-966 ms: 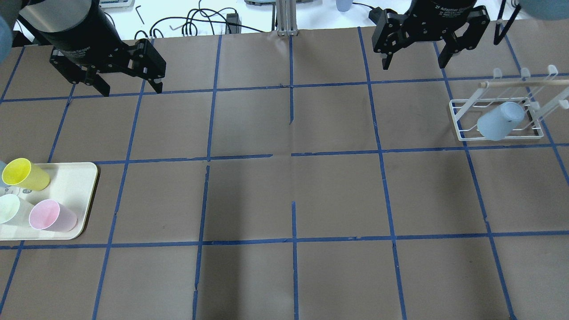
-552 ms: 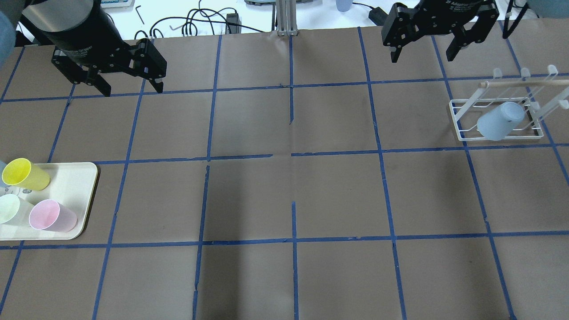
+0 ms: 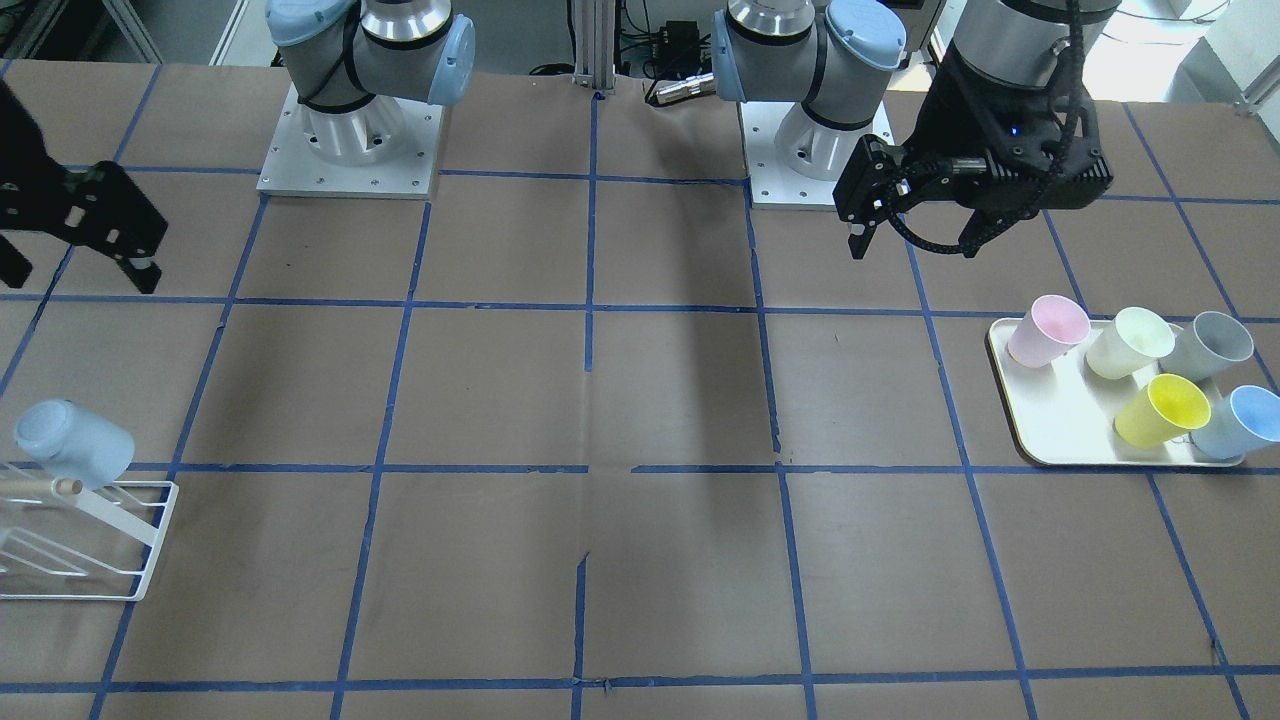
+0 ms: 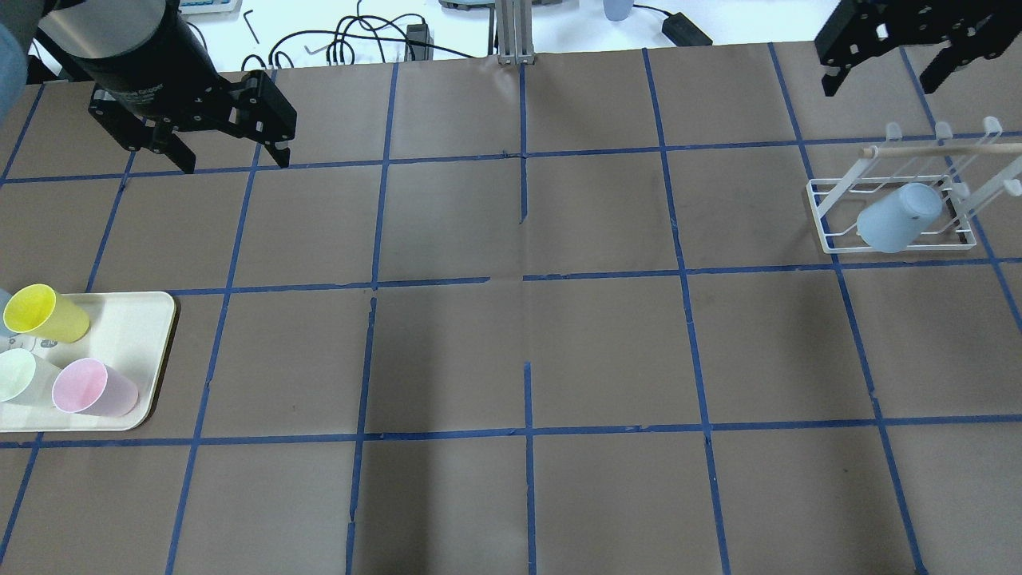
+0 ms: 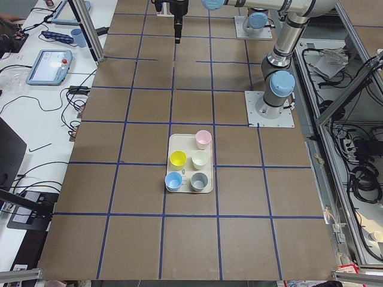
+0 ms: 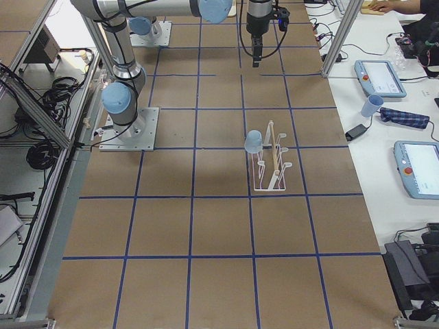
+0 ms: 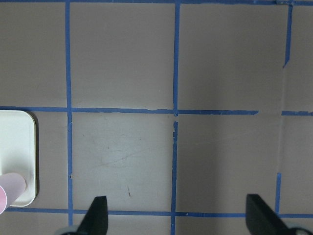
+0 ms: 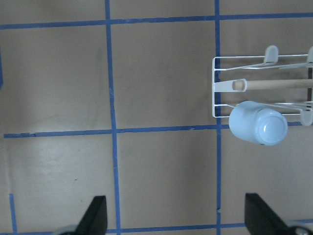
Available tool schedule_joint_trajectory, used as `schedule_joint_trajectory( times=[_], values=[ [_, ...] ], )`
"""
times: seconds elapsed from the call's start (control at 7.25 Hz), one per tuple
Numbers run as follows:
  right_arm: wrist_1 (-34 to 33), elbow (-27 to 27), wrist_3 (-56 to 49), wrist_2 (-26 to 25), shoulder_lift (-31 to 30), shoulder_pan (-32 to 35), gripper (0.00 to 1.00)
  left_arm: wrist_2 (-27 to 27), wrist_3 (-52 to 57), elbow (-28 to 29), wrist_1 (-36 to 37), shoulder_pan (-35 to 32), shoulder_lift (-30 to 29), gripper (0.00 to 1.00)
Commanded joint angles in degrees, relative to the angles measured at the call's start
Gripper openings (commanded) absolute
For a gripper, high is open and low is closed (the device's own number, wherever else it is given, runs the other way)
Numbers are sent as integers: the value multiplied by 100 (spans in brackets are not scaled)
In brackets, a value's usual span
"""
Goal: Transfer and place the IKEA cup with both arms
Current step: 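Lower the right gripper onto the light blue cup and close on it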
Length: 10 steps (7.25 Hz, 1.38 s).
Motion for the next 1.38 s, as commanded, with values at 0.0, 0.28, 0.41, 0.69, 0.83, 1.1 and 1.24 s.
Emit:
schedule_joint_trajectory(
  times=[0.0, 0.28, 0.41, 0.69, 0.83, 1.1, 1.24],
  values=[
    [-41, 200, -904, 7, 129, -672, 100, -3, -20, -4, 21, 3, -6, 100],
    [-470, 534, -1477, 76, 226, -1147, 100, -3, -20, -4, 21, 3, -5, 100],
    [-794, 719, -1731, 155, 357, -1184, 100, -12, -20, -13, 21, 3, -5, 100],
    [-1304, 1088, -1777, 173, 629, -1228, 100, -21, -20, -4, 21, 3, -5, 100],
    [-1472, 1194, -1795, 173, 813, -1228, 100, -21, -11, -13, 21, 12, -5, 100],
    [-1693, 1213, -1813, 139, 1078, -1237, 100, -39, -11, -13, 30, 20, -14, 100],
    [-1737, 1213, -1821, 112, 1175, -1237, 100, -39, -11, -13, 30, 20, -14, 100]
  ],
)
